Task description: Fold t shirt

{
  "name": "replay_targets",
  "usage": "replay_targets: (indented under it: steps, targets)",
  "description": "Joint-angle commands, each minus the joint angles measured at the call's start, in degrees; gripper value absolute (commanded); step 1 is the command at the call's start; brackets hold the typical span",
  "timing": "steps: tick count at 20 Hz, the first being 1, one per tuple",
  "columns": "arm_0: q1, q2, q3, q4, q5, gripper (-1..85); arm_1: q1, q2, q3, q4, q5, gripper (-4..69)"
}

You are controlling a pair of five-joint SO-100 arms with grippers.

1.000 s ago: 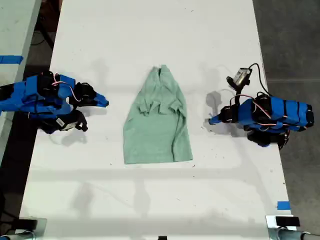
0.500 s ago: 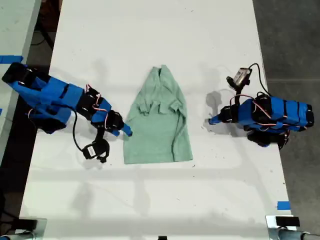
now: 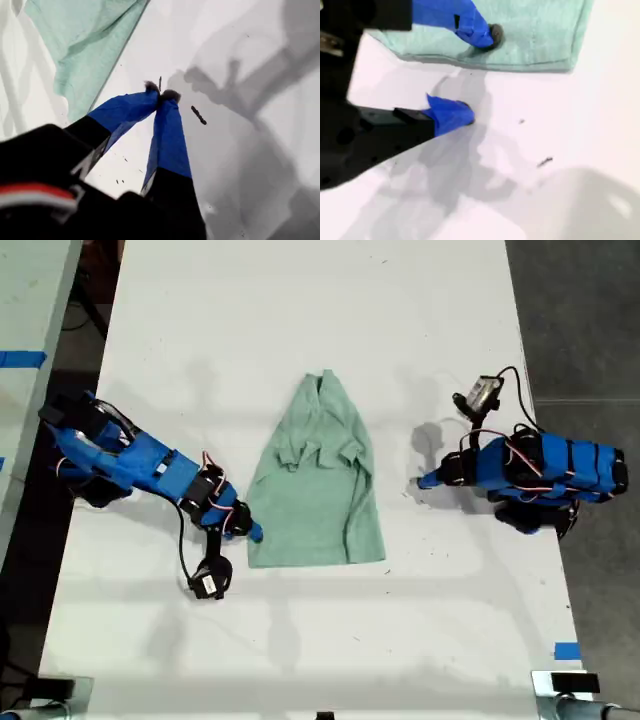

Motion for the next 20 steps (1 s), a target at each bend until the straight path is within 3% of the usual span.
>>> replay_targets:
  steps: [1,4,7,11,16,20]
  targets:
    - [-1.9,-4.0,-6.0,-1.1,-0.3,20.5,0.4,0.6,4.5,0.2,-0.6,2.6]
    - [-2.1,-8.2,-11.7,-1.1,0.9,16.0,0.3,0.6,4.5,0.2,-0.6,2.6]
    - [-3.1,-9.5,-15.5,-0.7,2.0,-0.1,0.2,0.6,4.5,0.2,-0.6,2.6]
    - [-2.9,-7.1,-16.9,4.1,2.5,-0.1,0.1,0.6,4.5,0.2,-0.6,2.6]
    - [-2.6,2.1,-25.5,19.7,1.1,-0.1,0.1,0.6,4.5,0.2,-0.5,2.5]
    - [-7.8,-0.5,-37.5,22.0,9.1,-0.1,0.2,0.6,4.5,0.2,-0.5,2.5]
